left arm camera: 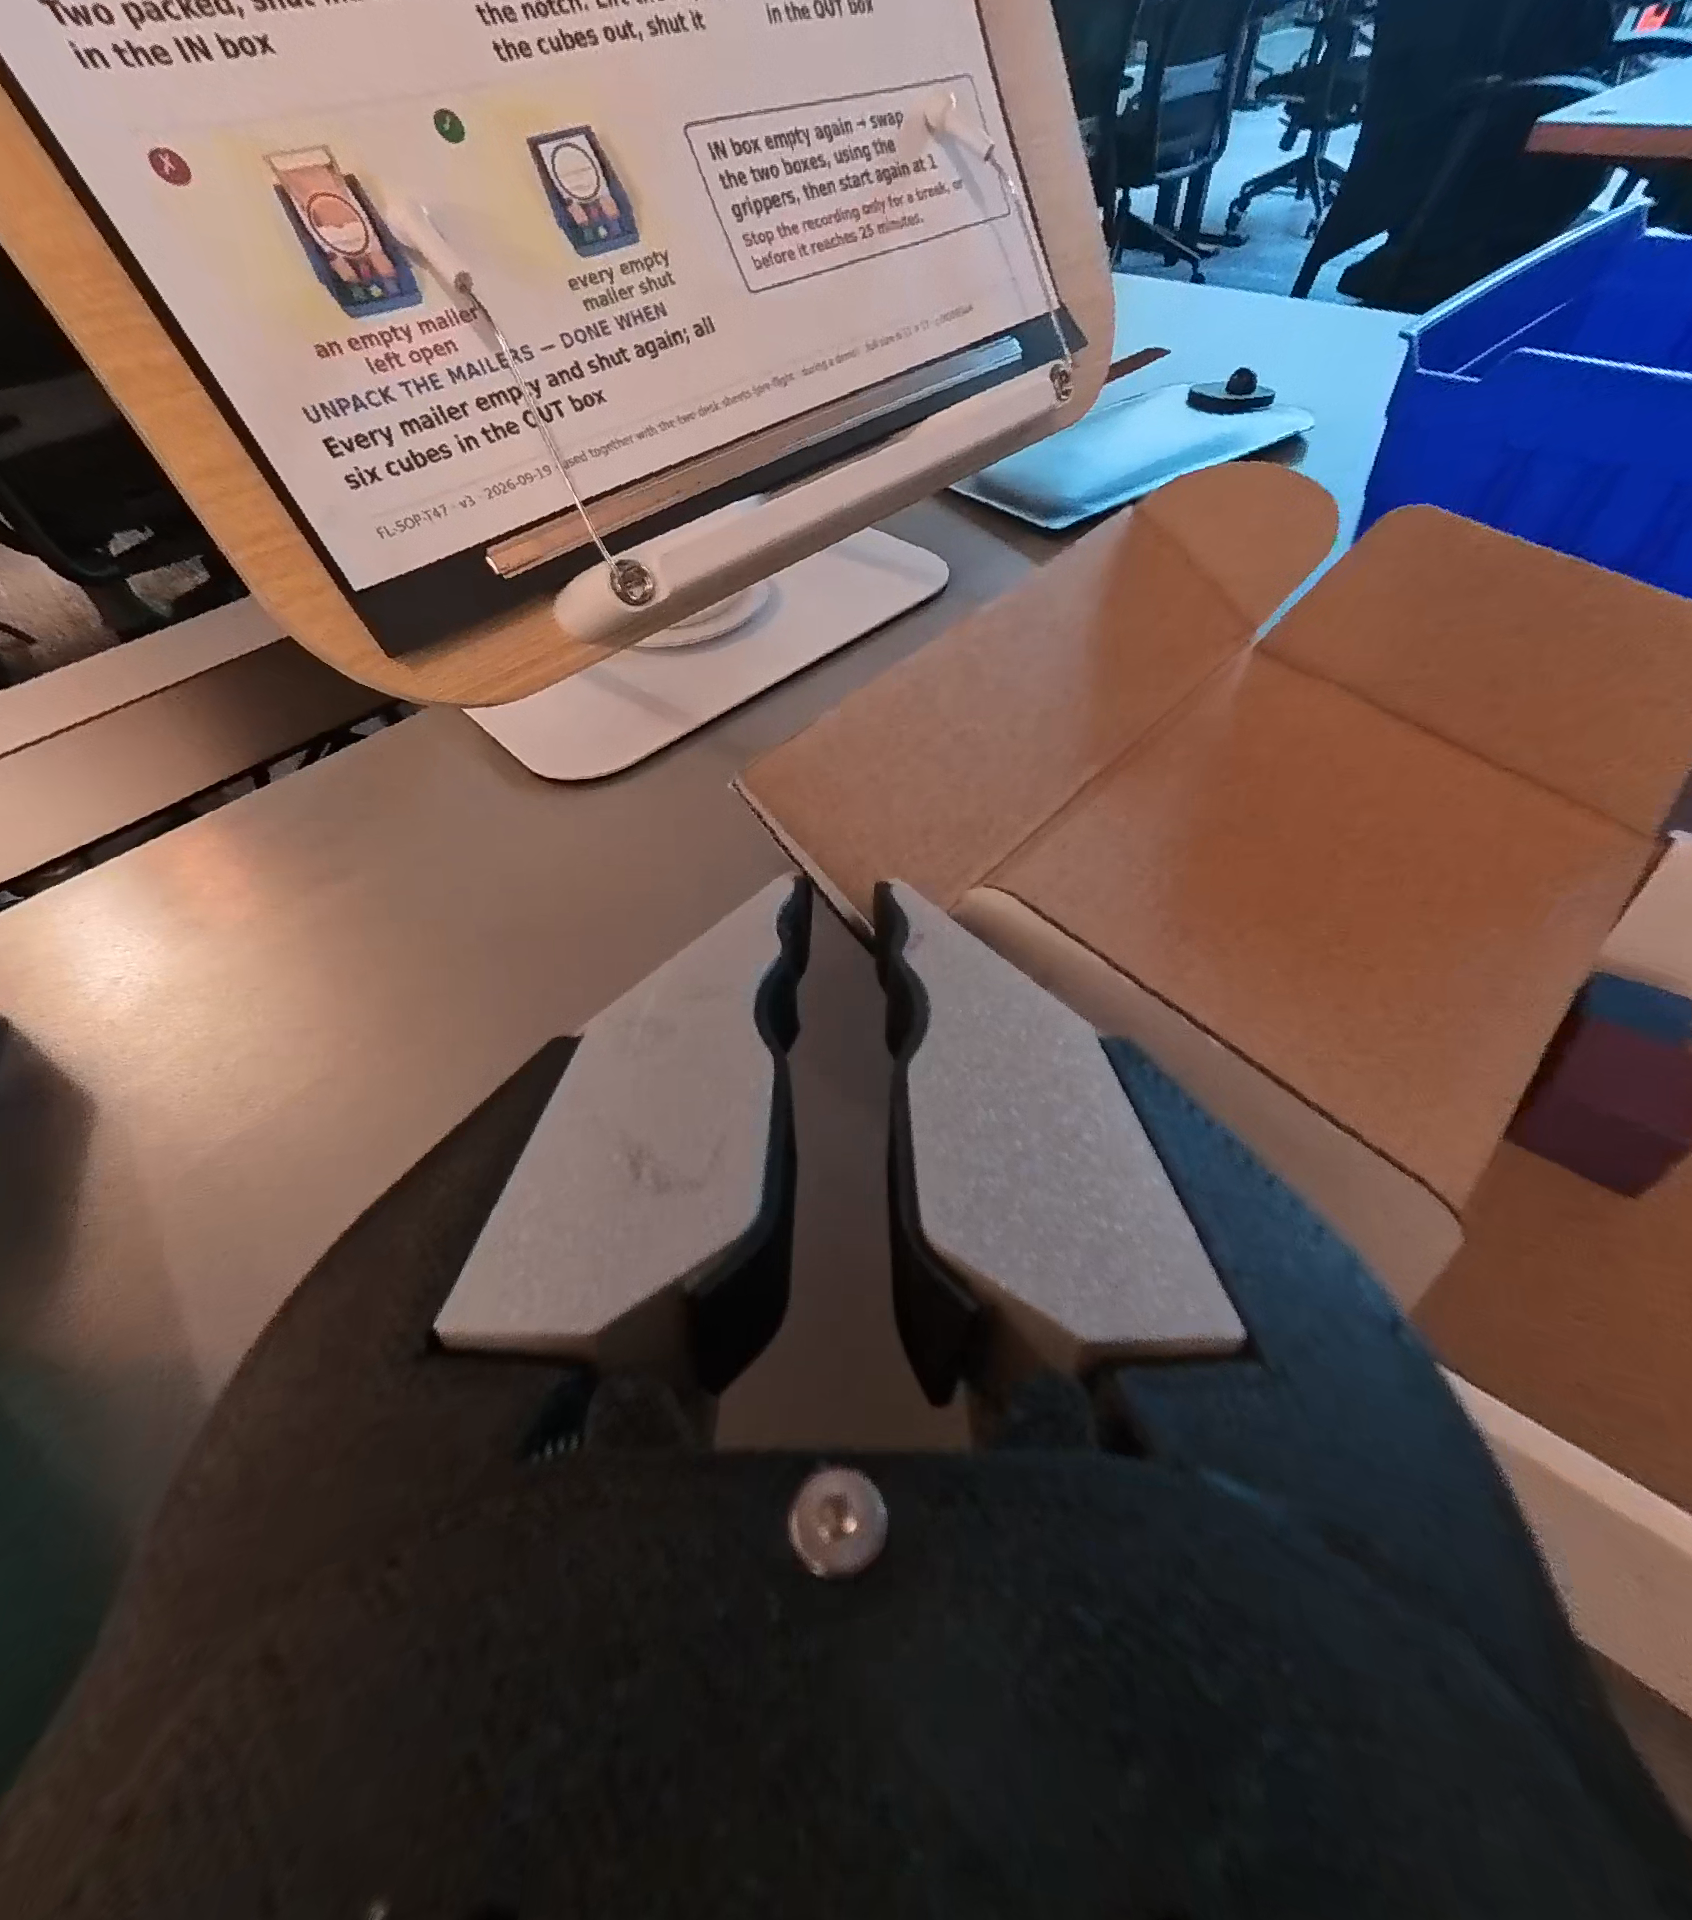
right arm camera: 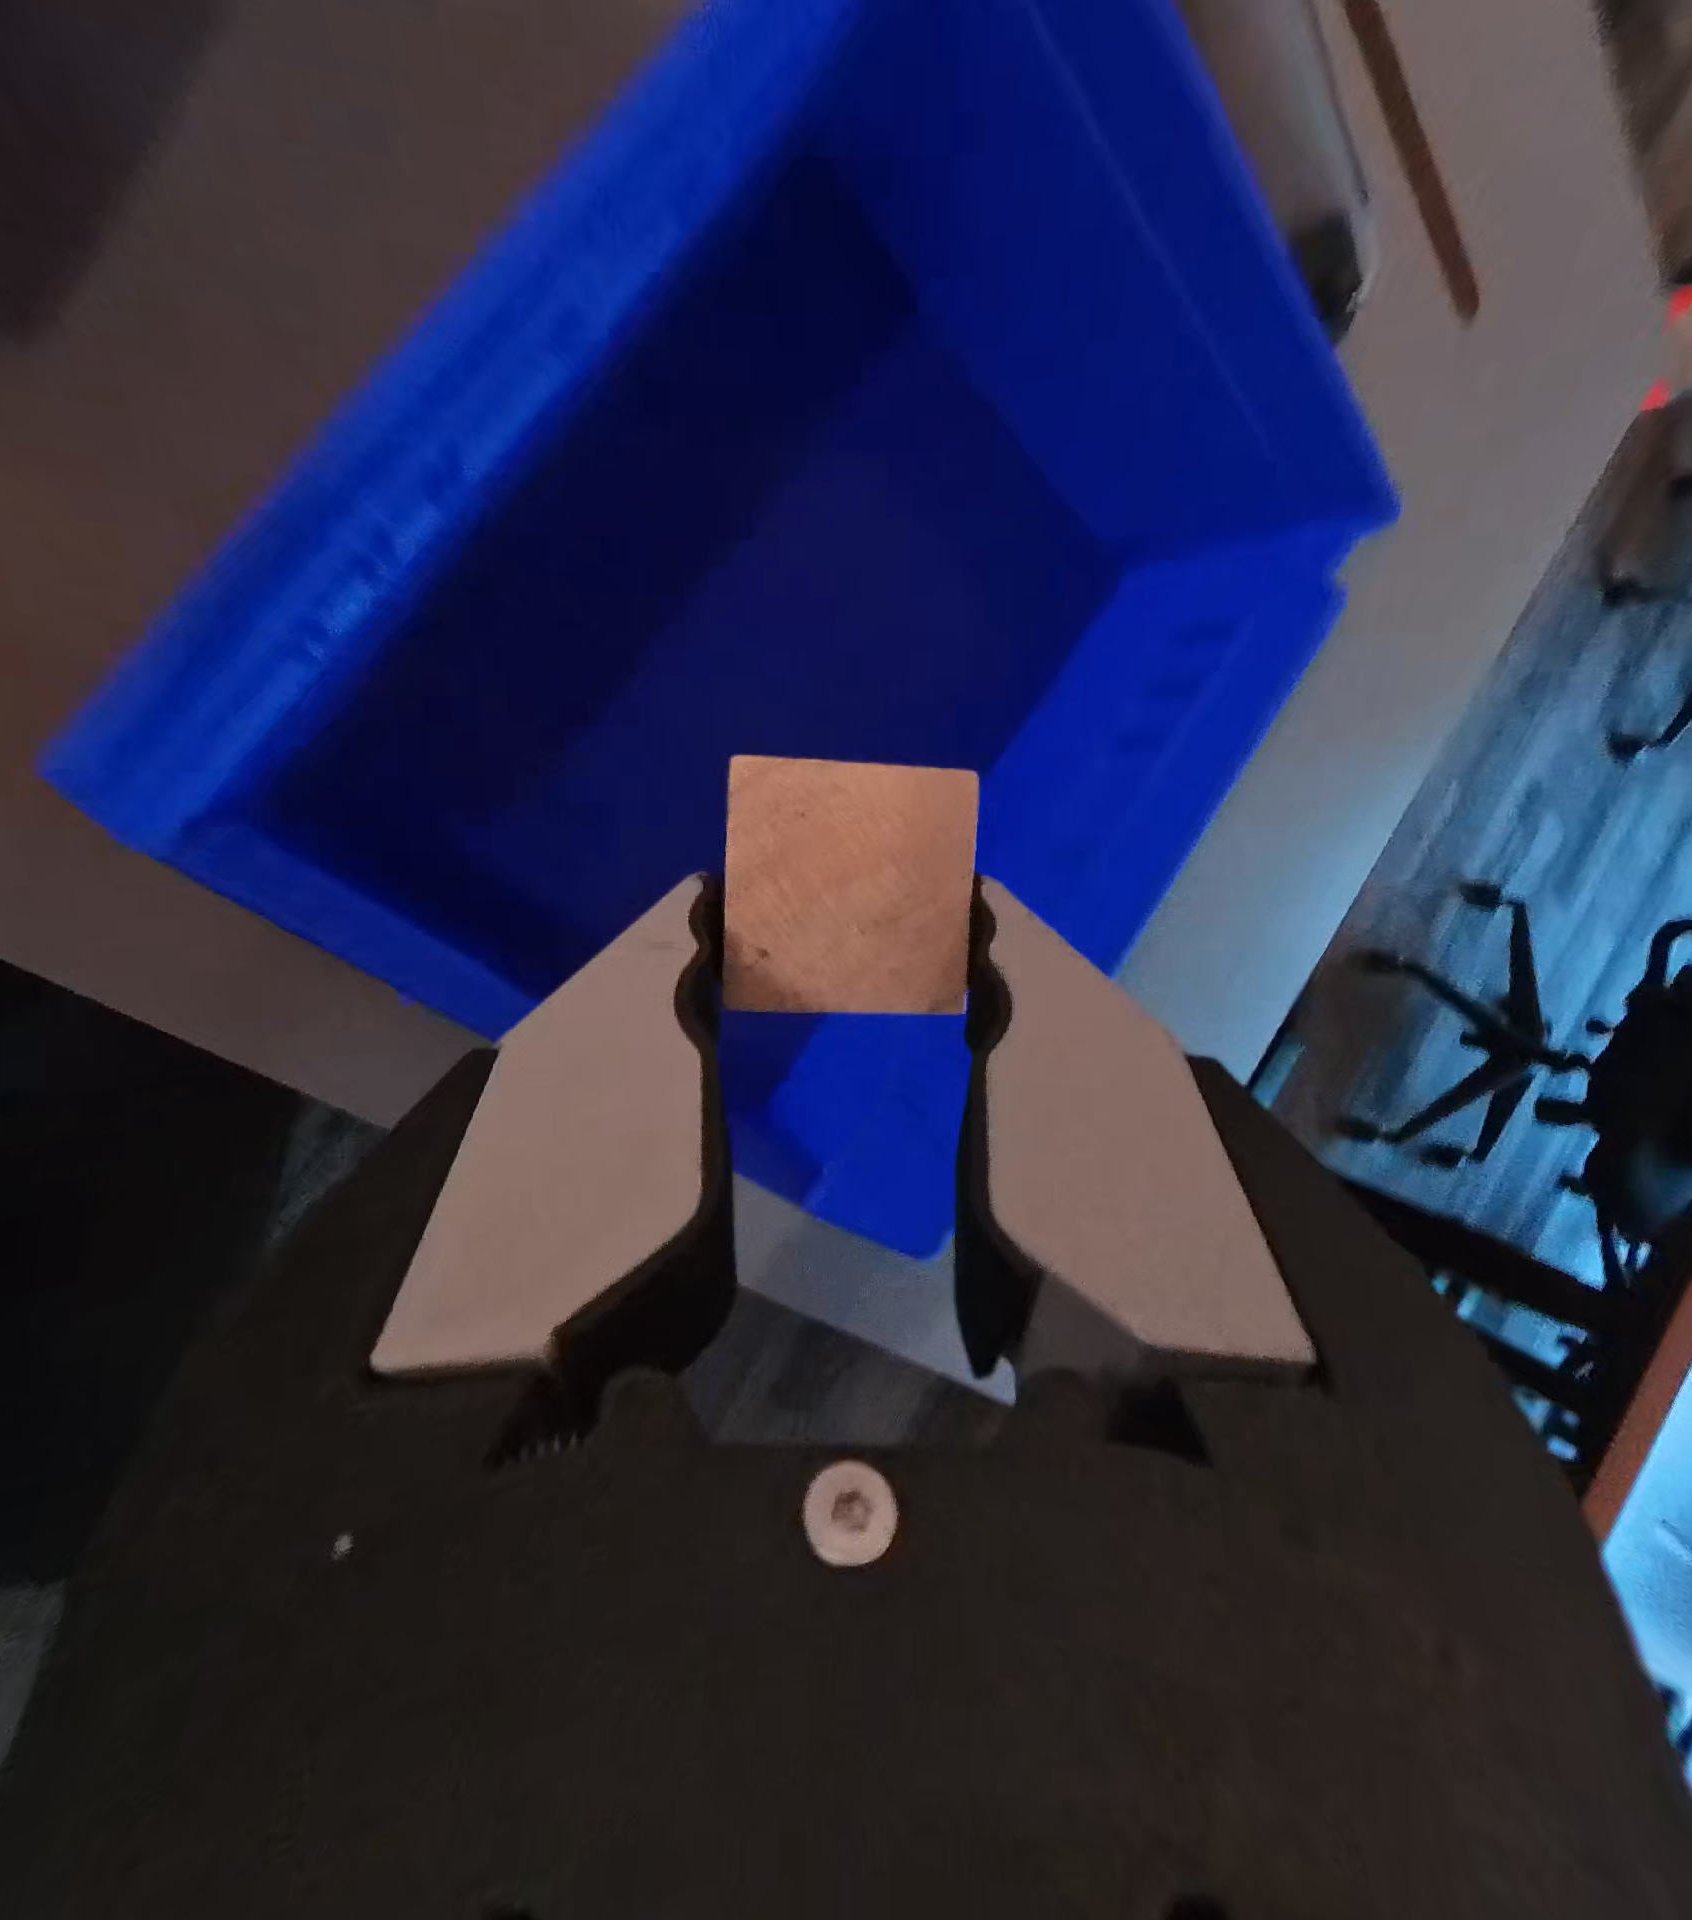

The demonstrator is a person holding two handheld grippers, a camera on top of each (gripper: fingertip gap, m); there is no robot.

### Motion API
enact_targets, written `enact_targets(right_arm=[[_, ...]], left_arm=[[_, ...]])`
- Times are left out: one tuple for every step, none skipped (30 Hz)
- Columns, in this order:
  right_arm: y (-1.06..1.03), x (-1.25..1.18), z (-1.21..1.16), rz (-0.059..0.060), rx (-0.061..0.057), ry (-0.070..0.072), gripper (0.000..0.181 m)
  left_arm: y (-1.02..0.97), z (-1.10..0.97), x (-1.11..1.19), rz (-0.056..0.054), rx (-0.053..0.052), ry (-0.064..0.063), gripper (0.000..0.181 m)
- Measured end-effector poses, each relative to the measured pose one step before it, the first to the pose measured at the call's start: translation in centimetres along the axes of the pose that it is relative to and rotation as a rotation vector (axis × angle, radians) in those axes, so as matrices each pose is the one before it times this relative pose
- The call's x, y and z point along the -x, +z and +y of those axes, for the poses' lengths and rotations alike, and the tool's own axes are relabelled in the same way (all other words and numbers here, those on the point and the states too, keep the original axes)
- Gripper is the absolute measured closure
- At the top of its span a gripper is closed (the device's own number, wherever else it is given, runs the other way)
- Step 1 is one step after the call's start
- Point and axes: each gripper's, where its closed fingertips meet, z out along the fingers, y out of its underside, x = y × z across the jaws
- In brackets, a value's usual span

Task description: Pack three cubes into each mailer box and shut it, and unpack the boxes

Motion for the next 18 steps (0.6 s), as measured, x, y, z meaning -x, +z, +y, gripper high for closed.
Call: enact_targets(right_arm=[[0.591,-0.246,1.142,-0.0073,0.0315,0.0163,0.137],[0.780,-0.195,1.008,-0.0030,0.0311,0.0089,0.137],[0.929,-0.177,0.984,0.0028,0.0357,0.0034,0.137],[1.031,-0.196,0.978,0.0090,0.0416,0.0033,0.137],[1.093,-0.083,0.982,0.0072,0.0463,0.0043,0.137],[1.104,0.199,0.945,-0.0050,0.0487,-0.0017,0.136],[1.005,0.397,0.860,-0.0129,0.0451,-0.0121,0.136],[0.821,0.389,0.691,-0.0110,0.0357,-0.0162,0.136],[0.576,0.330,0.499,-0.0085,0.0249,-0.0129,0.136],[0.292,0.243,0.255,-0.0070,0.0112,-0.0061,0.136],[-0.018,0.064,-0.061,-0.0014,-0.0072,0.0025,0.134],[-0.302,-0.101,-0.375,0.0040,-0.0246,0.0115,0.134],[-0.540,-0.103,-0.580,-0.0002,-0.0344,0.0175,0.131],[-0.647,0.004,-0.690,-0.0063,-0.0353,0.0164,0.132],[-0.693,0.026,-0.671,-0.0031,-0.0301,0.0071,0.132],[-0.706,-0.075,-0.703,0.0099,-0.0243,-0.0025,0.133],[-0.725,-0.133,-0.859,0.0208,-0.0255,-0.0049,0.134],[-0.757,0.058,-1.227,0.0160,-0.0371,-0.0010,0.136]], left_arm=[[-0.011,0.005,0.044,-0.0008,-0.0019,0.0011,0.171],[-0.020,0.008,0.031,0.0004,-0.0002,-0.0017,0.171],[-0.031,-0.017,0.026,0.0002,0.0001,-0.0017,0.171],[-0.049,-0.061,0.033,-0.0007,-0.0022,-0.0007,0.171],[-0.072,-0.095,0.030,-0.0015,-0.0047,0.0003,0.171],[-0.078,-0.099,0.018,-0.0012,-0.0051,0.0006,0.171],[-0.076,-0.102,0.004,-0.0003,-0.0044,0.0003,0.171],[-0.080,-0.079,-0.031,0.0007,-0.0041,0.0003,0.171],[-0.055,-0.064,-0.052,0.0020,-0.0031,0.0012,0.171],[-0.030,-0.048,-0.061,0.0022,-0.0010,0.0028,0.171],[0.002,-0.031,-0.058,0.0014,0.0005,0.0041,0.171],[0.009,0.003,-0.066,0.0006,0.0020,0.0057,0.171],[0.016,0.018,-0.048,-0.0008,0.0028,0.0080,0.170],[0.013,0.007,-0.035,-0.0031,0.0011,0.0085,0.170],[-0.005,-0.025,-0.021,-0.0042,-0.0010,0.0073,0.170],[-0.011,-0.028,-0.020,-0.0032,-0.0007,0.0064,0.170],[-0.010,-0.031,-0.037,-0.0016,-0.0001,0.0055,0.170],[-0.014,-0.052,-0.050,0.0001,-0.0004,0.0037,0.170]])
